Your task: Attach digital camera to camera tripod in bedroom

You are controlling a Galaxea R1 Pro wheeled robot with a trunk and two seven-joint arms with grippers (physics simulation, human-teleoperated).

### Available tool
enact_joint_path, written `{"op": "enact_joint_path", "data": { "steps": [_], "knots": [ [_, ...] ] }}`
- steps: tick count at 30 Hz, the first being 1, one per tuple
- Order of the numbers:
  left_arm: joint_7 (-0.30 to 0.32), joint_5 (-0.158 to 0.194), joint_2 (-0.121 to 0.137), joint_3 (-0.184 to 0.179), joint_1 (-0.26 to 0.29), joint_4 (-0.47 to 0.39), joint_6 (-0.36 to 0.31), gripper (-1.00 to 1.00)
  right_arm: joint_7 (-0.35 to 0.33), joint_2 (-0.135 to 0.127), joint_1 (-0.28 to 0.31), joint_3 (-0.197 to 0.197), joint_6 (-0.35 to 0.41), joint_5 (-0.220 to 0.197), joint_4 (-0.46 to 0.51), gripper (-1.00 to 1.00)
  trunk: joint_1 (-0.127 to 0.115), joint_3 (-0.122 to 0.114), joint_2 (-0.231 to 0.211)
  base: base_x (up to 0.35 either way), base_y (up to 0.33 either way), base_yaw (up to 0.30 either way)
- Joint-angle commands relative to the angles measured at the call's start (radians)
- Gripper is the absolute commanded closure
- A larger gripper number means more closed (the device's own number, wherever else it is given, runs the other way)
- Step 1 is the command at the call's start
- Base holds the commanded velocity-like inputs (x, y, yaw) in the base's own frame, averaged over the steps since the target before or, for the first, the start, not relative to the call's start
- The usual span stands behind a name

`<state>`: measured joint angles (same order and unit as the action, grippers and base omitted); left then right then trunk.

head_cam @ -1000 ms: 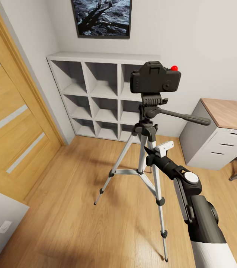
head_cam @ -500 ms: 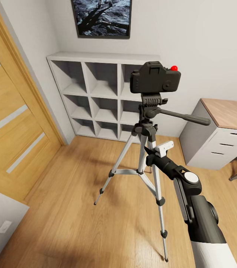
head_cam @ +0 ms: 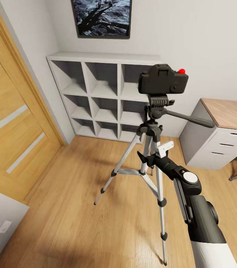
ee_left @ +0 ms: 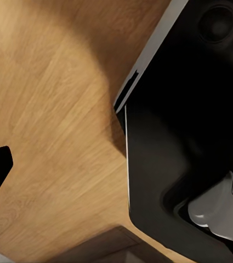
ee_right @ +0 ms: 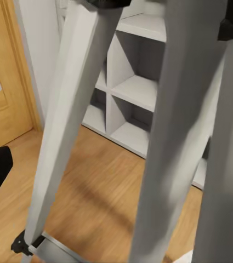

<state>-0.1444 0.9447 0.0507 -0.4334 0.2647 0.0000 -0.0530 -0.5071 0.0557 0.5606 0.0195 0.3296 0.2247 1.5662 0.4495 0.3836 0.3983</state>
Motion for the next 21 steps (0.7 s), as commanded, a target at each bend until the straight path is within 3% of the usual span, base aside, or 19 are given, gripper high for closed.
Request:
{"op": "enact_joint_path", "data": {
  "steps": [1,7,21],
  "knots": [
    [-0.003,0.006,0.0,-0.008,0.001,0.0,-0.003,-1.0,-0.008,0.001,0.001,0.002,0.004,0.007,0.001,-1.0,0.001,0.001,0.002,0.0,0.0,0.0],
    [-0.003,0.006,0.0,-0.009,0.001,0.0,-0.002,-1.0,-0.008,0.001,0.001,0.002,0.004,0.007,0.001,-1.0,0.001,0.001,0.002,-0.082,-0.038,0.0],
    [-0.003,0.006,0.0,-0.008,0.001,0.0,-0.003,-1.0,-0.008,0.001,0.001,0.003,0.003,0.007,0.001,-1.0,0.001,0.001,0.002,-0.225,-0.119,0.0]
  ]
}}
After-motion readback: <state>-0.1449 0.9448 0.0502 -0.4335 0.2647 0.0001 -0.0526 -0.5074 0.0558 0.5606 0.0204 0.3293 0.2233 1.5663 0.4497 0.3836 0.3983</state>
